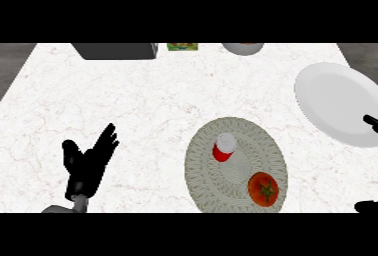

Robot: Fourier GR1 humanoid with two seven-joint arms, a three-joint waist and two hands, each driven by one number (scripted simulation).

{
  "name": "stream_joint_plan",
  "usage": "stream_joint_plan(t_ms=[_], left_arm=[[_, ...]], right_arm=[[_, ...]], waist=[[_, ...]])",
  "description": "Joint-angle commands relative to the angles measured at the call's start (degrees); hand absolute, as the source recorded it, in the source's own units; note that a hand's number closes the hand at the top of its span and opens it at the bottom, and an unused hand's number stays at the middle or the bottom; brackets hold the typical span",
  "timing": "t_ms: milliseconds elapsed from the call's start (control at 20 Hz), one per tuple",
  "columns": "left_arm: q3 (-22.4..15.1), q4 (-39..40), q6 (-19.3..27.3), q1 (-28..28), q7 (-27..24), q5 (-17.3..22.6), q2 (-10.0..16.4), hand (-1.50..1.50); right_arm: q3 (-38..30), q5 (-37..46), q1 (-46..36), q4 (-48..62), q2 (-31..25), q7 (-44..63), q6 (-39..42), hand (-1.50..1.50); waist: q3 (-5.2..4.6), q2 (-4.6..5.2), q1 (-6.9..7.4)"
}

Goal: Pick the tomato from the placemat and place it in the plate

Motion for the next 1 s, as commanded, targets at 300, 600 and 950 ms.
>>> stream_joint_plan(t_ms=[300, 600, 950], left_arm=[[0.7, -3.8, -0.1, 3.4, 0.6, -1.2, -1.1, 0.0], [1.7, -4.0, -0.1, -0.9, 5.5, -3.8, -2.2, 0.0], [3.2, -3.1, -2.5, 1.2, 3.8, -4.9, -4.0, 0.0]], right_arm=[[9.7, 17.1, 7.9, -19.6, 3.9, 17.4, -3.5, -1.5], [15.2, 27.7, 8.0, -18.0, 10.6, 19.9, -6.8, -1.5], [20.8, 33.8, 5.0, -16.9, 14.3, 26.6, -1.8, -1.5]], waist=[[0.05, 0.05, 0.61], [0.08, 0.15, 0.61], [0.07, 0.16, 0.72]])
